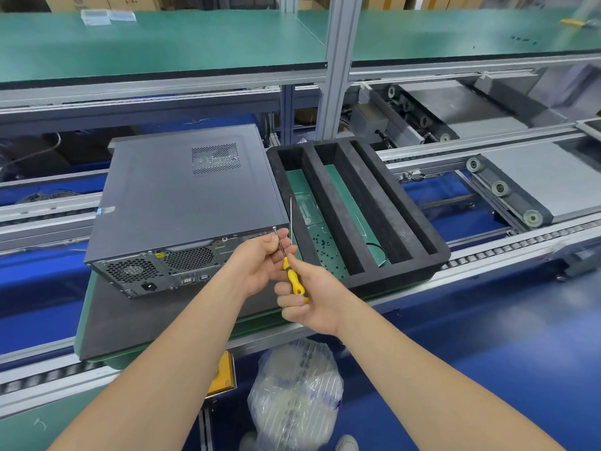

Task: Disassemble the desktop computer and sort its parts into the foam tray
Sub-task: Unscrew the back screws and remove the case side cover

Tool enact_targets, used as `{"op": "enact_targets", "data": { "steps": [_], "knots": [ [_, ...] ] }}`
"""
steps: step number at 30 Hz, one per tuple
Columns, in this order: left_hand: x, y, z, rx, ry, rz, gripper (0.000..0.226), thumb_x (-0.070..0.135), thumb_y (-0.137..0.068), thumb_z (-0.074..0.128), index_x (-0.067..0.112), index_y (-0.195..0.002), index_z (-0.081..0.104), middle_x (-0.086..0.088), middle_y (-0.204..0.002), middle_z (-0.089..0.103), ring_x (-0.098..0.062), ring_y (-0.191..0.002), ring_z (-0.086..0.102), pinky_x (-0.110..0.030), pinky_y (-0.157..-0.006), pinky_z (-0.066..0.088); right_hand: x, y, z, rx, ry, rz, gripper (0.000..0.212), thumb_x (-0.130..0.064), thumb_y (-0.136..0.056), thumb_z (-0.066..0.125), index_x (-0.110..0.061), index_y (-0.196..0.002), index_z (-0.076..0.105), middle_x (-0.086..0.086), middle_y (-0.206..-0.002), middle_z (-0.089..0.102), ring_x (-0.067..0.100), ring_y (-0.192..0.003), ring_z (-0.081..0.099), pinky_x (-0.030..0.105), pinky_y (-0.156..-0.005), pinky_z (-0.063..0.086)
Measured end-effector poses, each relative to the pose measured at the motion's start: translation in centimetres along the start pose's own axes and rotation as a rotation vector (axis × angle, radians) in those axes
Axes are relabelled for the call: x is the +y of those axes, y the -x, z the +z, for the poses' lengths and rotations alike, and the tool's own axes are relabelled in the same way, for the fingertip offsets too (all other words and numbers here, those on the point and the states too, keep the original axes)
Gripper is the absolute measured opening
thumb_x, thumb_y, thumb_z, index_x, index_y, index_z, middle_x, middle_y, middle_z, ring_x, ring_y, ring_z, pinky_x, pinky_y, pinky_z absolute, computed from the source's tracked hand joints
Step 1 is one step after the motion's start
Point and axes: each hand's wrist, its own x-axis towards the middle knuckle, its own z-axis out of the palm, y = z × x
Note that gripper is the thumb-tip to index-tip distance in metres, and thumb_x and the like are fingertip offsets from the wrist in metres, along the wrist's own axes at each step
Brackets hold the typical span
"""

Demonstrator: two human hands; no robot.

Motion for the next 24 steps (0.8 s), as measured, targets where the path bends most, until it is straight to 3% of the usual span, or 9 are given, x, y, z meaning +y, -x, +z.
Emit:
{"op": "enact_targets", "data": {
  "steps": [2,4,6,9,11,13,16,22,24],
  "knots": [
    [1.0,0.8,-0.3,-0.041,-0.195,0.010,0.032,0.012,-0.110,0.038,0.003,-0.122,0.066,-0.009,-0.099,0.079,-0.024,-0.091,0.077,-0.039,-0.078,0.062,0.1,-0.2,-0.3,-0.047,-0.057,0.000,0.042,-0.054,-0.105,0.048,-0.017,-0.086,0.053,-0.005,-0.062,0.033,0.006,-0.041,0.027,0.017,-0.037,0.018],
    [2.8,1.5,-0.6,0.034,-0.647,0.127,0.032,0.021,-0.106,0.046,0.005,-0.111,0.073,-0.009,-0.091,0.080,-0.027,-0.084,0.078,-0.040,-0.076,0.065,0.1,-0.5,-0.2,-0.059,-0.090,-0.012,0.045,-0.054,-0.106,0.046,-0.015,-0.085,0.057,-0.006,-0.058,0.033,0.006,-0.037,0.026,0.018,-0.035,0.016],
    [5.0,1.1,-1.2,0.255,-1.175,0.499,0.028,0.028,-0.098,0.053,0.016,-0.090,0.077,0.000,-0.074,0.077,-0.022,-0.071,0.076,-0.040,-0.070,0.064,0.2,-0.7,0.0,-0.066,-0.128,-0.025,0.045,-0.053,-0.106,0.046,-0.014,-0.087,0.060,-0.005,-0.055,0.034,0.006,-0.034,0.025,0.019,-0.034,0.015],
    [7.9,-0.6,-1.1,0.321,-1.540,0.940,0.018,0.035,-0.097,0.056,0.030,-0.098,0.074,0.007,-0.094,0.073,-0.024,-0.095,0.067,-0.042,-0.086,0.055,0.4,-1.1,0.1,-0.063,-0.176,-0.023,0.047,-0.053,-0.106,0.043,-0.015,-0.085,0.060,-0.005,-0.052,0.034,0.007,-0.032,0.024,0.019,-0.034,0.012],
    [8.5,-2.7,-0.8,0.153,-1.720,0.922,0.031,0.042,-0.101,0.052,0.037,-0.127,0.067,0.002,-0.128,0.067,-0.025,-0.122,0.059,-0.044,-0.103,0.046,0.4,-1.3,0.2,-0.059,-0.195,-0.027,0.047,-0.051,-0.106,0.042,-0.014,-0.084,0.060,-0.005,-0.050,0.035,0.007,-0.031,0.024,0.018,-0.036,0.011],
    [8.0,-4.7,-0.7,0.108,-1.896,0.829,0.047,0.054,-0.105,0.035,0.045,-0.150,0.044,-0.001,-0.159,0.043,-0.026,-0.150,0.034,-0.047,-0.120,0.029,0.4,-1.5,0.2,-0.039,-0.192,-0.038,0.042,-0.047,-0.106,0.044,-0.015,-0.085,0.060,-0.005,-0.048,0.035,0.008,-0.031,0.024,0.018,-0.037,0.009],
    [6.8,-6.4,-1.1,0.108,-2.033,0.737,0.054,0.059,-0.104,0.005,0.056,-0.157,0.013,0.001,-0.172,-0.001,-0.022,-0.159,-0.003,-0.052,-0.127,0.002,0.5,-1.6,0.2,0.035,-0.118,-0.075,0.040,-0.045,-0.107,0.046,-0.017,-0.083,0.061,-0.004,-0.048,0.033,0.008,-0.032,0.022,0.020,-0.039,0.007],
    [6.6,-6.5,-1.0,0.089,-2.040,0.744,0.051,0.055,-0.103,0.000,0.053,-0.139,0.035,-0.003,-0.172,-0.006,-0.024,-0.158,-0.010,-0.055,-0.126,-0.003,1.0,-2.3,1.2,0.330,0.211,-0.181,0.038,-0.043,-0.109,0.038,-0.018,-0.084,0.051,0.002,-0.055,0.023,0.015,-0.038,0.013,0.024,-0.045,0.007],
    [6.5,-6.4,-1.0,0.087,-2.053,0.756,0.047,0.052,-0.106,0.003,0.050,-0.137,0.038,-0.004,-0.172,-0.005,-0.025,-0.158,-0.009,-0.055,-0.126,-0.003,1.0,-2.3,1.6,0.471,0.487,-0.274,0.035,-0.037,-0.107,0.035,-0.016,-0.082,0.046,0.002,-0.056,0.028,0.018,-0.043,0.023,0.025,-0.045,0.017]
  ]
}}
